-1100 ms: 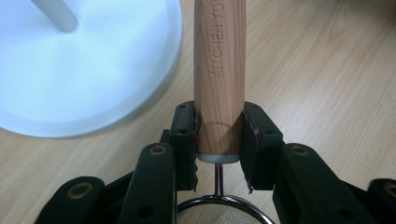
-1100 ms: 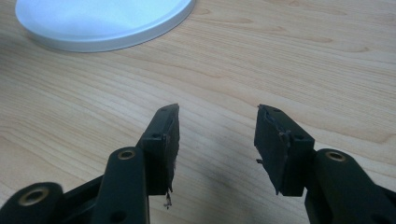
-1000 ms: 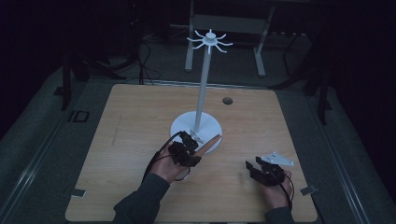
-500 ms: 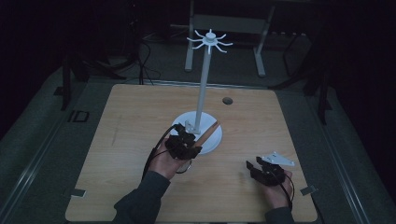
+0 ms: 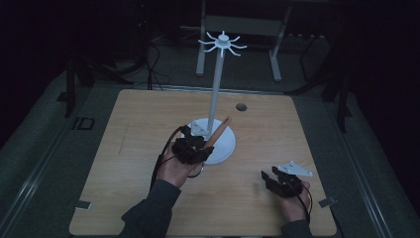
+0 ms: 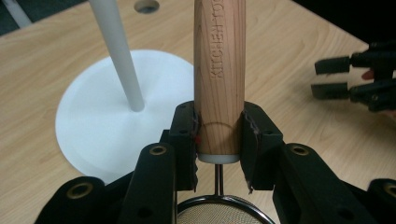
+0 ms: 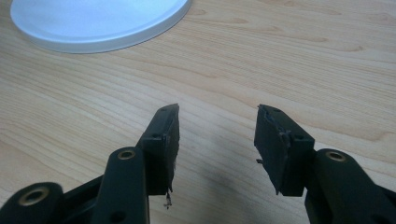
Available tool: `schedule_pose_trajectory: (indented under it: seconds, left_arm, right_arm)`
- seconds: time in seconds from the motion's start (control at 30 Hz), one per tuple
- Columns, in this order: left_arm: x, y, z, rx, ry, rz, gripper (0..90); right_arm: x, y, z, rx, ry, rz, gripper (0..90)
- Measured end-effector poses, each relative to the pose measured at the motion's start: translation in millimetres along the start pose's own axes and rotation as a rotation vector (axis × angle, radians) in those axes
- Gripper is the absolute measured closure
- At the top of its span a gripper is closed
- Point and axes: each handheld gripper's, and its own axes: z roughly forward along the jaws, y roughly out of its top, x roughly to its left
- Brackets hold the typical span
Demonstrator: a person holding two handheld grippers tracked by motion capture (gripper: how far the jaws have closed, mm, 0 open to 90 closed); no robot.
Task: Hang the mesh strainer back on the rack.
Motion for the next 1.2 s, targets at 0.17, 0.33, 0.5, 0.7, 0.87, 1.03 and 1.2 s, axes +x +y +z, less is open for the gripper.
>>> schedule_pose_trajectory:
  seconds: [0.17, 0.33, 0.5, 0.7, 0.87, 1.03, 1.2]
  left_arm:
    - [0.8, 3.0, -4.5, -0.027, 0.009, -0.007, 69.1]
    - [2.0, 8.4, -10.4, -0.069, 0.023, -0.02, 69.1]
    - [1.9, 13.8, -15.7, -0.1, 0.028, -0.025, 69.1]
    - [0.5, 21.1, -22.8, -0.146, 0.038, -0.029, 69.2]
    - [0.3, 24.7, -27.2, -0.182, 0.047, -0.041, 69.2]
    - [0.6, 27.5, -31.7, -0.218, 0.057, -0.056, 69.1]
    - [0.3, 31.2, -35.7, -0.248, 0.064, -0.061, 69.1]
  right_arm:
    - [0.0, 0.0, 0.1, -0.001, 0.0, 0.0, 49.9]
    - [-0.3, -0.1, 0.1, -0.001, -0.001, 0.0, 49.8]
    - [-0.6, -0.3, 0.1, 0.0, -0.002, 0.002, 49.8]
    - [-0.7, -0.4, 0.1, -0.001, -0.003, 0.003, 49.9]
    - [-1.0, -0.5, 0.0, -0.001, -0.002, 0.005, 49.8]
    - [-0.8, -0.5, 0.2, 0.0, -0.002, 0.003, 49.8]
    - [-0.9, -0.5, 0.4, 0.001, -0.002, 0.002, 49.8]
